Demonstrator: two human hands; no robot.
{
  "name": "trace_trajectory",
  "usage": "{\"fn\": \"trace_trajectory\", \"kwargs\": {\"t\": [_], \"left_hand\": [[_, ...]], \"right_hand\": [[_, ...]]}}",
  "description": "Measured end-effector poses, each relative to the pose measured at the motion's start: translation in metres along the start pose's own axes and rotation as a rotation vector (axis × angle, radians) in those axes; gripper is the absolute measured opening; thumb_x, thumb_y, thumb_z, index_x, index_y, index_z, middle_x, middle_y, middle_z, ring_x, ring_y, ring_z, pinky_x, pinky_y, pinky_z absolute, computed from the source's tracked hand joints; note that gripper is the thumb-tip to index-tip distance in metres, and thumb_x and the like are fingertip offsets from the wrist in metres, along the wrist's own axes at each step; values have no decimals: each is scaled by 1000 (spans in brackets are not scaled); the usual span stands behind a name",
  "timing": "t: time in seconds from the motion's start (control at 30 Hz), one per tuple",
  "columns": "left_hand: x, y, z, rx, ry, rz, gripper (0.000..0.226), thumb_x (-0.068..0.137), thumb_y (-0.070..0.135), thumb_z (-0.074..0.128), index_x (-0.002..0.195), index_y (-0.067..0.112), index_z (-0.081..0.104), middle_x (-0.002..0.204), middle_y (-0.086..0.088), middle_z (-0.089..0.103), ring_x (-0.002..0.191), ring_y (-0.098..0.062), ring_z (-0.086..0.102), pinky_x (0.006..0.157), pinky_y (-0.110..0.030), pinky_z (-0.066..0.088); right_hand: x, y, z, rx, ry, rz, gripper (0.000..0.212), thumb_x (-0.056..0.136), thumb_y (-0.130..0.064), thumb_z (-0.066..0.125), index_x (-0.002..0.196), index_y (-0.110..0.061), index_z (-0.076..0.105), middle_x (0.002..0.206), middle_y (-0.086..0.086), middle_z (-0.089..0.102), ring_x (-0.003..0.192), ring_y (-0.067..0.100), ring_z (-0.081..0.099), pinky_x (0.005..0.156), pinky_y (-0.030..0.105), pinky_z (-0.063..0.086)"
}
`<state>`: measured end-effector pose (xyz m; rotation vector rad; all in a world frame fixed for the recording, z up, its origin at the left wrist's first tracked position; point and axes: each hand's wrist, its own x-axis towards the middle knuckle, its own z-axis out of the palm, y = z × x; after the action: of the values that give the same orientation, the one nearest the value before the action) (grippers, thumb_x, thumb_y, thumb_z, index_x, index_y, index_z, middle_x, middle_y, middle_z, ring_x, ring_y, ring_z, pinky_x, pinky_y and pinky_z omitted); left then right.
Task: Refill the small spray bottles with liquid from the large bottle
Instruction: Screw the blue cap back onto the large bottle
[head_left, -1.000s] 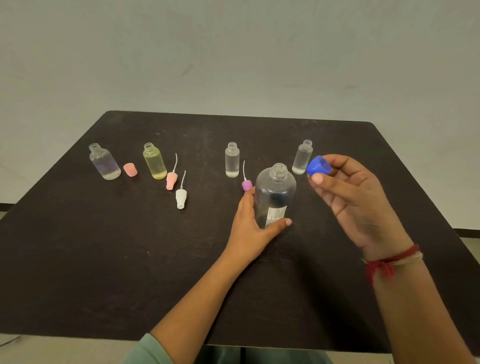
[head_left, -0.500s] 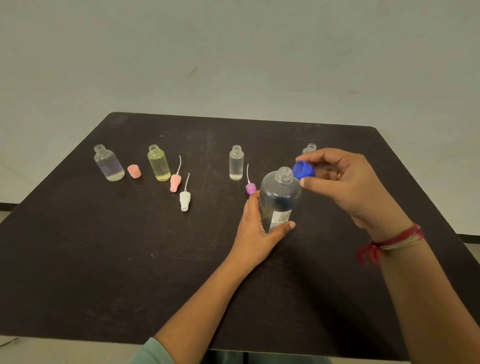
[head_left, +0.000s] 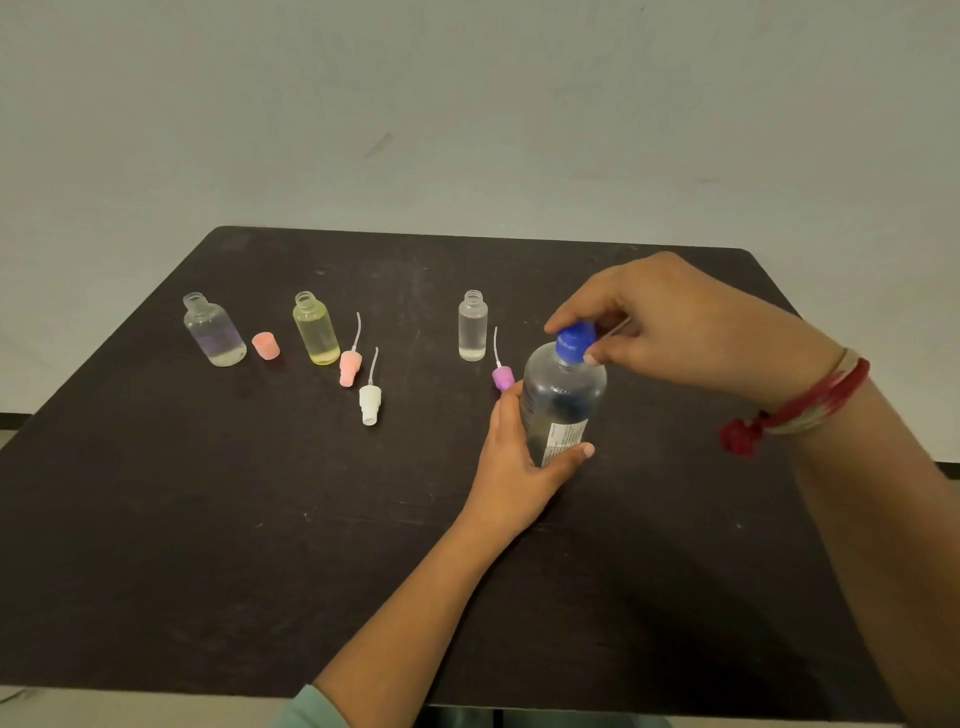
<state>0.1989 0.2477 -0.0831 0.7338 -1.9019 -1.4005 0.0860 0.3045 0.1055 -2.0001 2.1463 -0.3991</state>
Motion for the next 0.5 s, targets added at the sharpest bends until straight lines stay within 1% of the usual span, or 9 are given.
{"fn": "trace_trajectory", "kwargs": {"t": [0.07,0.13,0.23,0.33,0.4,0.5], "left_hand": [[0,0,0,-11,8,-1,74,77,29,80,135,35,35,135,4,46,125,-4,46,106,-31,41],[0,-1,1,-5,-1,-6,76,77,30,80,138,29,35,134,3,46,125,-5,46,106,-33,42],[0,-1,2,1,5,-4,77,74,35,78,137,29,35,135,2,46,125,-7,46,106,-37,42],[0,1,2,4,12,-6,76,73,38,77,136,37,33,136,3,45,126,-7,46,107,-36,42],[0,1,2,5,6,-15,77,75,36,78,136,37,32,137,3,44,127,-6,45,107,-36,41],[0,1,1,4,5,-14,75,76,31,79,137,27,36,134,3,46,125,-6,47,106,-36,43]], "right_hand": [[2,-7,3,-147,-18,6,41,86,-1,59,121,-21,65,118,0,65,101,17,60,92,33,47],[4,-10,3,-212,-20,21,41,86,-1,58,122,-20,65,119,0,64,100,17,57,90,32,46],[5,-10,-2,-162,-29,43,35,84,-3,63,115,-20,68,108,-2,63,87,9,51,84,25,44],[7,-9,-5,-159,-51,50,31,82,-5,67,110,-19,69,90,-9,53,83,8,50,78,21,40],[8,-8,-5,-156,-68,53,28,82,-9,70,108,-17,69,87,-9,51,84,9,51,78,22,40],[7,-10,0,-194,-48,113,23,84,-21,70,105,-11,68,88,-3,57,86,16,56,78,30,45]]}}
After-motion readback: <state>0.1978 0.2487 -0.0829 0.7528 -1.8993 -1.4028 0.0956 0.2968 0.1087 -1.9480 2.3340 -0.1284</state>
